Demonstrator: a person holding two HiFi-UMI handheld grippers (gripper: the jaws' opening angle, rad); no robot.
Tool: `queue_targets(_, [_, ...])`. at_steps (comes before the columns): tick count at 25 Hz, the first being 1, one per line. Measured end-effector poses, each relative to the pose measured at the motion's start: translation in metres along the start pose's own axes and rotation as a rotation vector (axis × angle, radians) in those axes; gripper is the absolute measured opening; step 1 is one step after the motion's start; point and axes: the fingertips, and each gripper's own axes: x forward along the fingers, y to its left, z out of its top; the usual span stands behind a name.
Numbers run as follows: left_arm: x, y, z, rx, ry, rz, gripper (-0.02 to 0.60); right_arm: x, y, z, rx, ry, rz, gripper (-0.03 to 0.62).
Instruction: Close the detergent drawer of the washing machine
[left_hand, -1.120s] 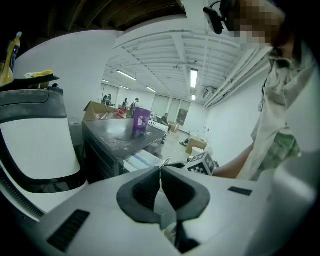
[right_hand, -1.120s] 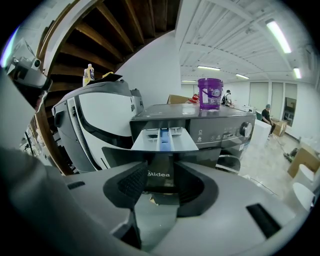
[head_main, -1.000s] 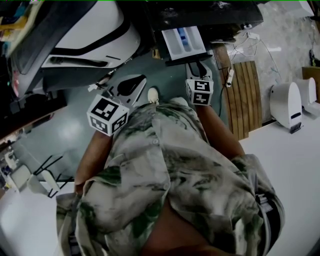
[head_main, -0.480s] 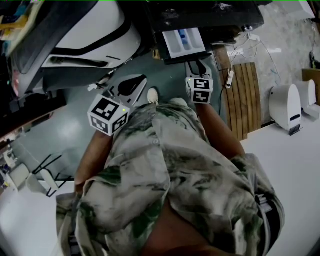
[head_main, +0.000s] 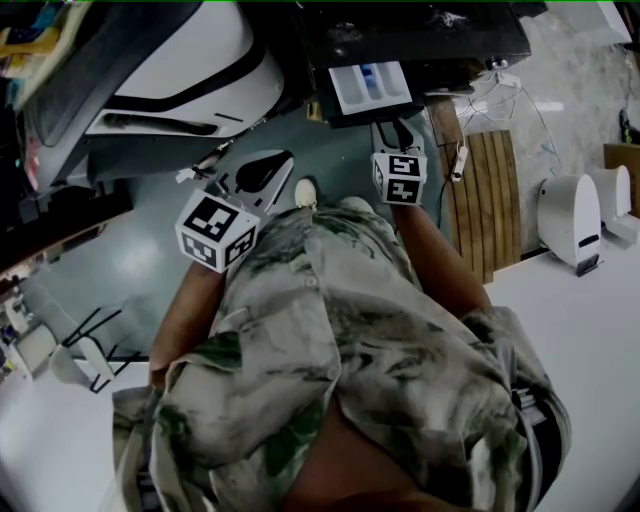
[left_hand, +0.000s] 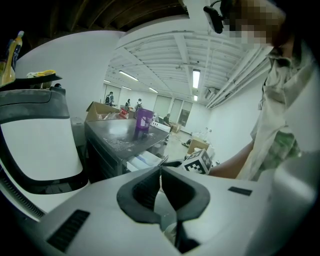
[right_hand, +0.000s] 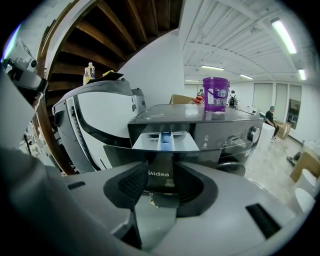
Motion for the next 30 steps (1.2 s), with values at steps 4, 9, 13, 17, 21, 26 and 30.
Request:
queue_targets(4, [-0.002,0.004,0.001,-0.002,-0.003,0.007,0.026,0.006,0.000,0.004,-0.002,-0.003,0.002,0.175])
queue_targets(9, [-0.004,0.009,0.002,-0.009,-0.006,0.015,0.026,0.011,0.000,0.009,-0.003,0.003,0.002,0.175])
queue_targets(13, [-0.006,0.011,0.001,-0.013,-0.007,0.019,0.026,0.014,0.001,0.012,-0.009,0.000,0.001,0.175])
queue_targets(17, [-0.008,0.013,0.000,-0.013,-0.009,0.025,0.026,0.017,0.001,0.013,-0.007,0.001,0.002,0.173])
queue_targets(21, [-0.010,0.014,-0.002,-0.016,-0.011,0.028,0.027,0.020,0.001,0.015,-0.010,0.001,0.003,0.173])
queue_targets(26, [-0.012,0.016,-0.002,-0.019,-0.012,0.030,0.026,0.023,0.001,0.018,-0.008,0.001,0.003,0.173])
queue_targets(30, [-0.014,0.018,-0.003,-0.025,-0.015,0.034,0.026,0.025,0.002,0.019,-0.011,-0.002,0.005,0.173])
